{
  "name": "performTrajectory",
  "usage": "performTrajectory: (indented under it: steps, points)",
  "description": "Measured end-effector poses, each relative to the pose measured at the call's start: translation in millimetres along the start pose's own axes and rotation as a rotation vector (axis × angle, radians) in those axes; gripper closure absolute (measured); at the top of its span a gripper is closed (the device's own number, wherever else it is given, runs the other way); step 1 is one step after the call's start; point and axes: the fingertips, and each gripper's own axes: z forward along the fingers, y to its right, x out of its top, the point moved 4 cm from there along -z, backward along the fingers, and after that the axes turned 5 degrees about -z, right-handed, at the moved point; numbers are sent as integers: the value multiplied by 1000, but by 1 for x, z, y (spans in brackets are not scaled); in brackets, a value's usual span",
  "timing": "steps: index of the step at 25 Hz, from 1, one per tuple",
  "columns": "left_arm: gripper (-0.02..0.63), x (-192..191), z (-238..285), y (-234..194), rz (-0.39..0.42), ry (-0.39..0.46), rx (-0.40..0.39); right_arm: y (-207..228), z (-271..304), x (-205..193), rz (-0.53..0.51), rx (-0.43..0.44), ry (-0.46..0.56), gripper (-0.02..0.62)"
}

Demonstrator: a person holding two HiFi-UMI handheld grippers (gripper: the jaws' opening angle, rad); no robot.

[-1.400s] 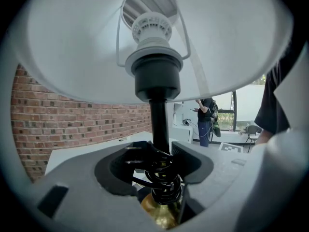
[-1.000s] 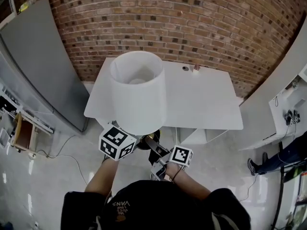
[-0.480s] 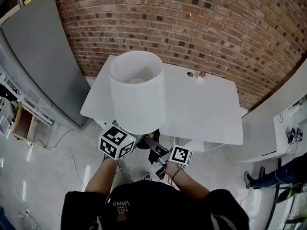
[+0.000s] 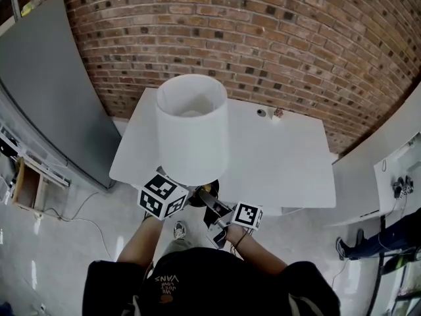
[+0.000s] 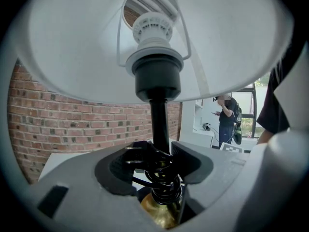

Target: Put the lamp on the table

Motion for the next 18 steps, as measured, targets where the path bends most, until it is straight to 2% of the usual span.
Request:
performTrajectory:
  steps: [9,12,15,18]
  points:
    - [379,18,17,-86,31,-13,-66,1,85,31,2,7,82,413]
    - [379,21,22,-110,32,-20,-91,6,104,37,10,-32,106,414]
    - [379,22,28,-129,39,-34,-128,3,127,42,18,5,148,413]
    - [382,21,32,-147,41,-41,-149,8,144,45,29,1,158,413]
